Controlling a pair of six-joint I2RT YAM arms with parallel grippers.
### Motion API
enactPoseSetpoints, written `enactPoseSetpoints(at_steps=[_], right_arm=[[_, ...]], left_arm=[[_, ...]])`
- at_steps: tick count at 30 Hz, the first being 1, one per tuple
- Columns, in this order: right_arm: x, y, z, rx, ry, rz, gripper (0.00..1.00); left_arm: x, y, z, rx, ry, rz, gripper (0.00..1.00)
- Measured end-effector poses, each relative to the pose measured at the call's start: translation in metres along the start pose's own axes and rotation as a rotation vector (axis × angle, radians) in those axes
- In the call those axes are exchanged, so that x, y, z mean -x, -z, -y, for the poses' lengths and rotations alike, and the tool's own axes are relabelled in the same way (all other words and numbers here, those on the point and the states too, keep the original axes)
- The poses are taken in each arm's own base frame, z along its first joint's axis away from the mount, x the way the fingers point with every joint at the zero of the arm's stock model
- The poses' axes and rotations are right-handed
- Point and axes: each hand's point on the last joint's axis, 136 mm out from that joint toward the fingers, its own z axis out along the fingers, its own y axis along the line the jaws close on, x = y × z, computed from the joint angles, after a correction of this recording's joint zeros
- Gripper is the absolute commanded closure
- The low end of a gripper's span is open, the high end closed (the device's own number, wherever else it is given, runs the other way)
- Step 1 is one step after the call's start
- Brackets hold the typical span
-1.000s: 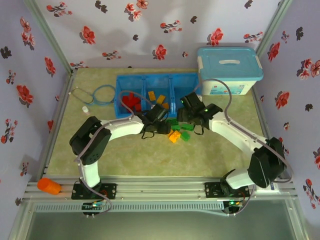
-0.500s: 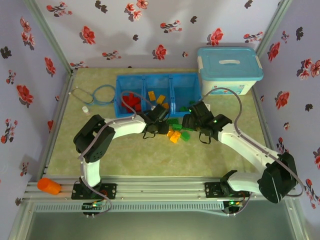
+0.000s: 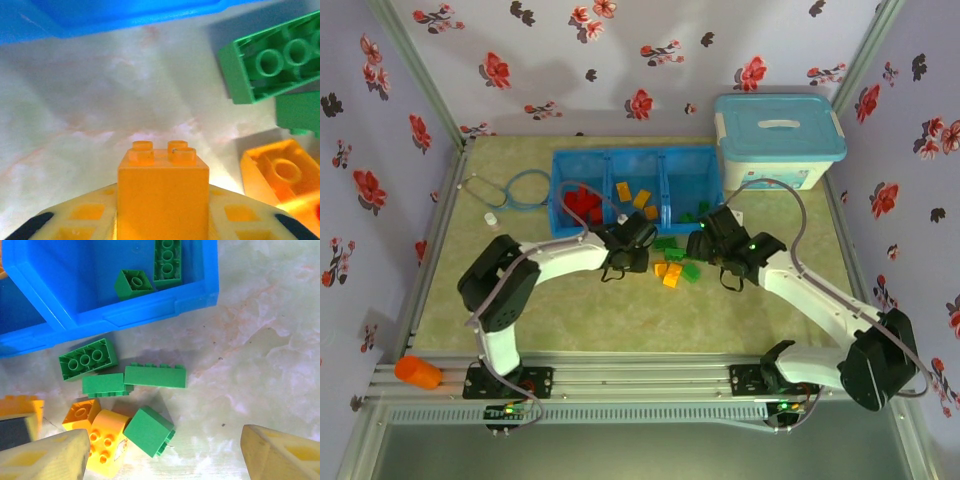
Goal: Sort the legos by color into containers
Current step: Pick up the lego from the center of the table, then place the lego in the container.
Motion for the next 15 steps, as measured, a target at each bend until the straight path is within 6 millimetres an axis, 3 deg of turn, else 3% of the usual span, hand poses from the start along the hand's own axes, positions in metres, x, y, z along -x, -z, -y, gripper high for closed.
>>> enactPoseSetpoints(at_steps=[4,8,11,15], right_arm=[[-0.008,-0.005,0.004,-0.003,-0.002,-0.011,0.22],[-0.017,-0.011,0.004,0.000,-0.010,-0.039,0.22],[-0.025,-0.014,0.005,-0.002,-0.010,-0.052,0.22],[-0.038,-0.016,0.006,0.001,-0.009,-0.073,0.22]], left_arm=[[0.045,0.048,0.005,-0.039,-0.002,0.117,0.68],[0.110,0.070,-0.001,-0.056,0.032,0.231,0.68],[0.140,0.062,-0.012,-0.033,0.044,0.252,0.67],[0.153,0.028,-0.026,0.008,0.038,0.201,0.62]])
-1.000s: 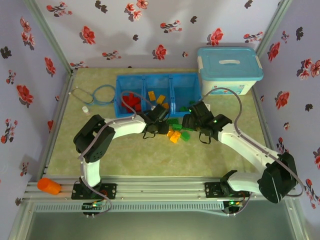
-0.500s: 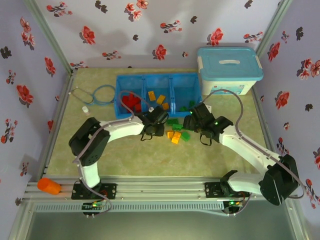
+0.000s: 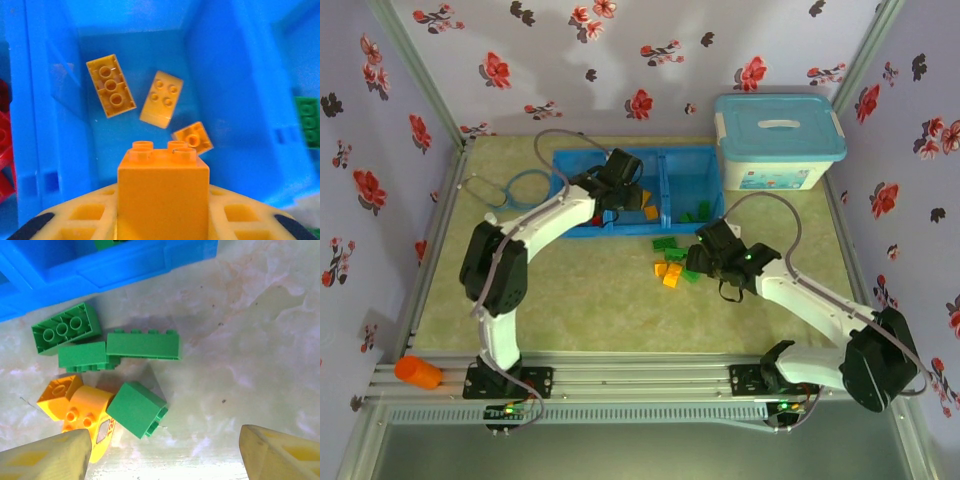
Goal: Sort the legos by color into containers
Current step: Place the lego in the container.
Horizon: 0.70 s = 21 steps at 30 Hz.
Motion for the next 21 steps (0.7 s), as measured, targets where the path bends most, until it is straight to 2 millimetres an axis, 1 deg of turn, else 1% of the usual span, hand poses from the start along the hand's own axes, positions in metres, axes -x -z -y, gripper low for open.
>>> enactPoseSetpoints(at_steps=[1,2,3,4,5,9,11,14,16,17,19,21], right_arm=[[-0.003,-0.001,0.000,0.002,0.004,-0.005,0.22],[-0.006,-0.001,0.000,0.004,0.006,-0.009,0.22],[-0.009,-0.001,-0.001,0.006,0.010,-0.014,0.22],[-0.011,-0.001,-0.002,0.010,0.014,-0.016,0.22],[-0.012,0.000,-0.005,0.016,0.020,-0.017,0.22],[-0.015,0.001,-0.010,0.027,0.032,-0.019,0.23],[-0.015,0.001,-0.012,0.029,0.040,-0.021,0.25],[-0.013,0.000,-0.024,0.040,0.057,-0.026,0.27],[-0.013,-0.001,-0.035,0.048,0.076,-0.034,0.29],[-0.013,-0.002,-0.041,0.050,0.086,-0.038,0.30],[-0.016,-0.007,-0.052,0.052,0.104,-0.057,0.34],[-0.021,-0.015,-0.060,0.042,0.113,-0.081,0.37]], left_arm=[[-0.002,-0.009,-0.003,0.009,-0.004,-0.019,0.55],[-0.002,-0.015,-0.005,0.013,-0.014,-0.031,0.45],[0.004,-0.016,-0.002,0.008,-0.020,-0.024,0.34],[0.007,-0.015,-0.001,0.003,-0.024,-0.026,0.30],[0.008,-0.014,0.001,-0.002,-0.030,-0.029,0.29],[0.010,-0.006,0.001,-0.002,-0.051,-0.039,0.28],[0.009,0.003,0.000,-0.007,-0.052,-0.036,0.29],[0.006,0.033,-0.005,-0.020,-0.050,-0.011,0.30],[0.005,0.064,-0.010,-0.041,-0.041,0.033,0.32],[0.006,0.077,-0.012,-0.053,-0.035,0.057,0.32],[0.006,0.108,-0.016,-0.082,-0.016,0.114,0.33],[0.001,0.130,-0.022,-0.102,0.002,0.151,0.33]])
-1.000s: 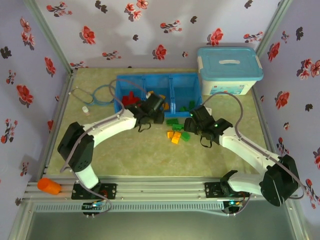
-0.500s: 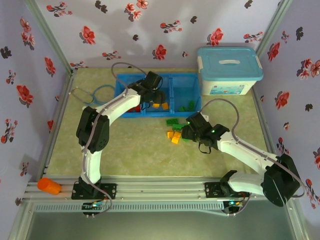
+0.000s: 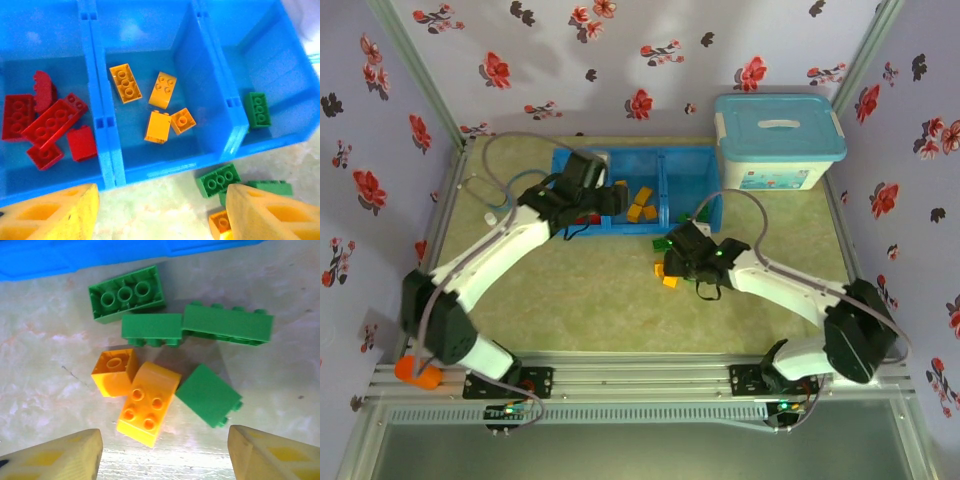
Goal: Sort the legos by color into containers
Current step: Place the lego in the container, then pick up the lego from the center of the table.
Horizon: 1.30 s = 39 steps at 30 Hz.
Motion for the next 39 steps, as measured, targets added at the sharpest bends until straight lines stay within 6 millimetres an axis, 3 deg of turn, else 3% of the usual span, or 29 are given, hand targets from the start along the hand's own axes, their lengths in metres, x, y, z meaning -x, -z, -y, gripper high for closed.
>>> enactPoseSetpoints(at_steps=[3,10,13,17,21,27,32,35,39], right_arm=[[-0.010,-0.015,-0.009,-0.027,0.009,-0.042,0.40],[-0.034,-0.047,-0.013,-0.107,0.001,-0.124,0.47],[-0.034,-0.057,-0.015,-0.135,-0.015,-0.130,0.51],[-0.034,-0.066,-0.013,-0.170,-0.032,-0.127,0.56],[-0.033,-0.073,-0.013,-0.205,-0.040,-0.125,0.71],[-0.029,-0.061,-0.020,-0.238,-0.002,-0.090,0.78],[-0.013,-0.032,-0.048,-0.206,0.054,-0.033,0.77],[0.012,-0.012,-0.072,-0.146,0.071,0.021,0.76],[0.062,0.002,-0.108,-0.070,0.093,0.087,0.75]], left_arm=[[-0.020,0.018,-0.012,-0.001,0.023,0.008,0.32],[-0.103,0.022,-0.054,0.076,0.066,-0.108,0.32],[-0.118,0.032,-0.064,0.089,0.082,-0.112,0.33],[-0.122,0.043,-0.070,0.088,0.093,-0.087,0.33],[-0.126,0.044,-0.074,0.102,0.091,-0.087,0.35],[-0.132,0.044,-0.079,0.117,0.089,-0.092,0.36],[-0.152,0.044,-0.086,0.124,0.103,-0.112,0.37],[-0.169,0.043,-0.089,0.124,0.113,-0.133,0.37],[-0.184,0.045,-0.087,0.110,0.124,-0.146,0.37]])
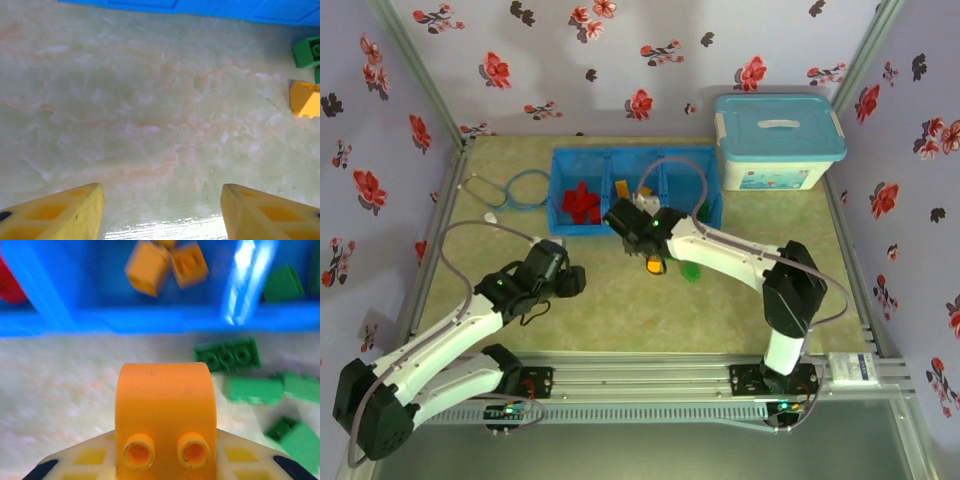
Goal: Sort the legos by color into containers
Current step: Pick up the lego from the center of the table, then place the lego in the container.
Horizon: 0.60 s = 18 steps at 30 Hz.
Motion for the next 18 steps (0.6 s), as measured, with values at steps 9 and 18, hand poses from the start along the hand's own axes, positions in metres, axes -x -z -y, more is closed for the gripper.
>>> enactPoseSetpoints(at_steps=[9,18], right_arm=[[0.067,-0.072,-0.034,0.030,0.052,-0.029,0.75],[0.077,-0.116,-0.036,-0.015,0.081,-0.080,0.37]], left_arm=[[-0.014,0.010,0.000,-0.039,0.032,0.015,0.38],[-0.019,0.011,-0.005,-0.037,0.047,0.027,0.38]])
